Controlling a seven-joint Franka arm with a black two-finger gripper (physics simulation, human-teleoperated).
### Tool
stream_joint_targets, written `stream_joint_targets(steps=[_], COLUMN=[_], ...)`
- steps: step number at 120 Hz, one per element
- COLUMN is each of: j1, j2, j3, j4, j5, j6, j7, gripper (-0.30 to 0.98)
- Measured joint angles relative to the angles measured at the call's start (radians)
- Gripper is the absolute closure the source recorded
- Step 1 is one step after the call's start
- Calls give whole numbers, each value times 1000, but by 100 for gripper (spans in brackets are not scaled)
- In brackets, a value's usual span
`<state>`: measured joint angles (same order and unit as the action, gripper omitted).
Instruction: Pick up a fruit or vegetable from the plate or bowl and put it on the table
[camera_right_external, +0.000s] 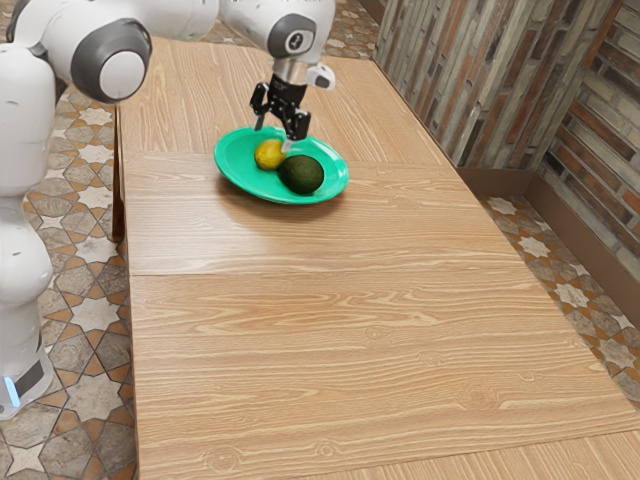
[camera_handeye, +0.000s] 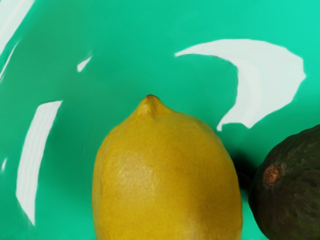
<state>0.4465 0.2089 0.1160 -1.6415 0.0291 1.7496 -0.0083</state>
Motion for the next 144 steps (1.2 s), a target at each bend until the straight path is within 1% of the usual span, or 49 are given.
stream_joint_targets(steps=[94, 102, 119, 134, 144], j1=[9, 16, 20, 20, 20], j2=[75, 79, 80, 80, 72], j3=[2, 2, 2, 2, 2], j4=[-3, -3, -2, 1, 2], j5=[-25, -31, -37, -42, -44], j6=[52, 52, 53, 53, 52], j7=[36, 38, 41, 42, 39], gripper=[1, 4, 25, 34, 37])
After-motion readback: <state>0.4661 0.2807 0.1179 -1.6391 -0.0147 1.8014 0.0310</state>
